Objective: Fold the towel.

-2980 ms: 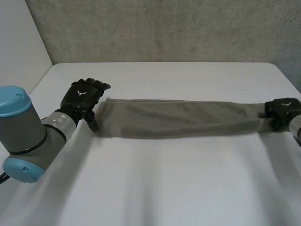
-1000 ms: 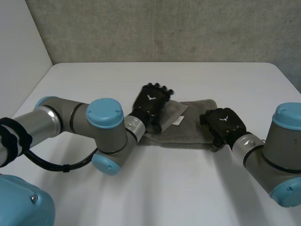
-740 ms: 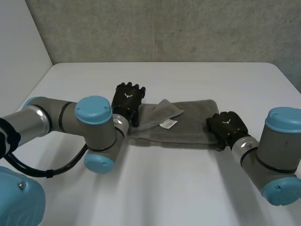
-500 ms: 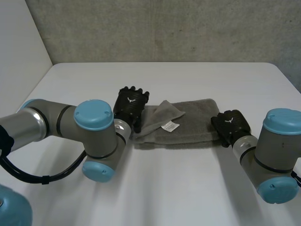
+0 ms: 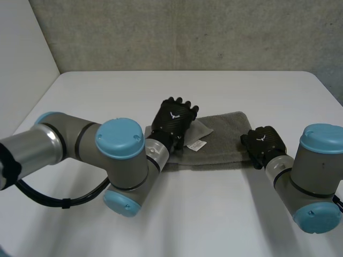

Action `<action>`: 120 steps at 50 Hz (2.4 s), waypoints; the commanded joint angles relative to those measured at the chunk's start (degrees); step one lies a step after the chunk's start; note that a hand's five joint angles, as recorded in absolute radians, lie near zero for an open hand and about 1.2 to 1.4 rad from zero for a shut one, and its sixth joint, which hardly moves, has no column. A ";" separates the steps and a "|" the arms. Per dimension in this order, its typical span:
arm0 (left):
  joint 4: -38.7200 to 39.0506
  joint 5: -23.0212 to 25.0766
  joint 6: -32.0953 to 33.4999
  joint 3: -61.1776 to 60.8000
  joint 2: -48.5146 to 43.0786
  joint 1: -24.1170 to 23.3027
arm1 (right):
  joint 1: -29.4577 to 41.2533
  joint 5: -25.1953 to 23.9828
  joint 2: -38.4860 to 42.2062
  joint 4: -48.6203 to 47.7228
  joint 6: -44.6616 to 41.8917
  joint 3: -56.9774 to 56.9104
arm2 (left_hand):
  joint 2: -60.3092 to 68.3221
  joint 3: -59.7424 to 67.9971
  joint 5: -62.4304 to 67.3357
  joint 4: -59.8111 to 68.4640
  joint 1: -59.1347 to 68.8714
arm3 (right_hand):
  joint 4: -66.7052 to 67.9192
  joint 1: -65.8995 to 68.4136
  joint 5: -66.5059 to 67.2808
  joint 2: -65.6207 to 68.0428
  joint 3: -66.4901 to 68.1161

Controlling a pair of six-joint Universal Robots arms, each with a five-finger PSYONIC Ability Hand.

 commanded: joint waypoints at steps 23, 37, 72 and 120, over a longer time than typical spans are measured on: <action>-0.17 -7.90 0.71 8.22 -7.64 6.57 | -0.70 0.28 -0.03 -0.19 -2.24 -0.36 | -1.74 -1.72 -11.80 -1.83 -1.83 | 17.80 18.08 17.56 17.40 17.83; 0.01 -7.64 3.17 5.15 -6.58 6.57 | -0.34 0.28 -0.20 -0.11 -3.47 -0.09 | -2.25 -2.22 -12.30 -2.34 -2.34 | 17.80 18.08 17.56 17.40 17.83; 1.59 -6.85 1.85 -8.48 11.87 9.65 | 9.06 0.02 -7.23 0.60 -17.88 -7.91 | -3.59 -3.57 -13.65 -3.68 -3.68 | 17.80 18.08 17.56 17.40 17.83; 1.59 -0.08 -18.36 -11.03 11.08 8.86 | 11.61 -4.29 -2.93 10.35 30.19 -17.93 | -8.30 -8.28 -18.36 -8.39 -8.39 | -52.20 -51.92 -52.44 -52.60 -52.17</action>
